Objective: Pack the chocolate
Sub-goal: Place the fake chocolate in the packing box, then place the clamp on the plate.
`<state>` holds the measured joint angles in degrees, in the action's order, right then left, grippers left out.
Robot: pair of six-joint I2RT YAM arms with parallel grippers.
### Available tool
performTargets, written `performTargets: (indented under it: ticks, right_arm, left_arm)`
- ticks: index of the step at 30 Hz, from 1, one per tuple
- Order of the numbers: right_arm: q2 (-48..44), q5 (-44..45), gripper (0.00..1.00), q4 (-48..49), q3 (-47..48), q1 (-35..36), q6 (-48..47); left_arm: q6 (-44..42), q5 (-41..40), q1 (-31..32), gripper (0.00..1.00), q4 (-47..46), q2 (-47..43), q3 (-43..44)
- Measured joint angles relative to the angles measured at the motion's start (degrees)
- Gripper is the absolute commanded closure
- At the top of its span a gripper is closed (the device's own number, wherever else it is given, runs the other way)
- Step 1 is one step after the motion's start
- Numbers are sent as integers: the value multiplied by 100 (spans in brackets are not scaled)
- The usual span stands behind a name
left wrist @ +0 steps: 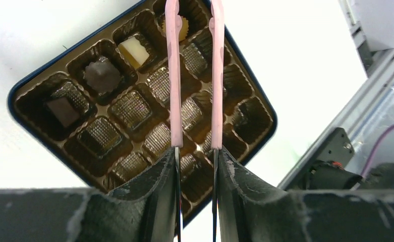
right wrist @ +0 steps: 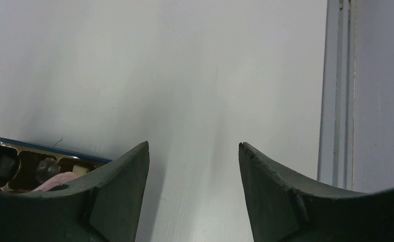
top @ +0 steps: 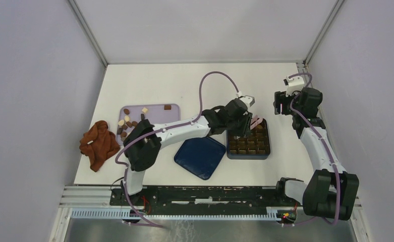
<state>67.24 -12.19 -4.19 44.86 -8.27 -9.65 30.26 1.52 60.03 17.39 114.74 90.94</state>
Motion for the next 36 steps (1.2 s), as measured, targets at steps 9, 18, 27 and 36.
performTargets:
  ticks: [9,18,27,36]
  right_arm:
    - [-66,-984,29,-138,-20,0,-490]
    - [-129,-1891,29,-275,-68,-4,-984]
    - [0,-2577,29,-474,-68,-4,-1314]
    - [-4,-3453,29,-531,-87,-4,-1613]
  left_arm:
    - [2,-269,22,63,-404,-1453,-1274]
    - [0,-807,22,63,-271,-2634,-2205]
    - [0,-1427,22,61,173,-3786,-2769]
    - [2,-2133,22,59,1224,-4760,-2894]
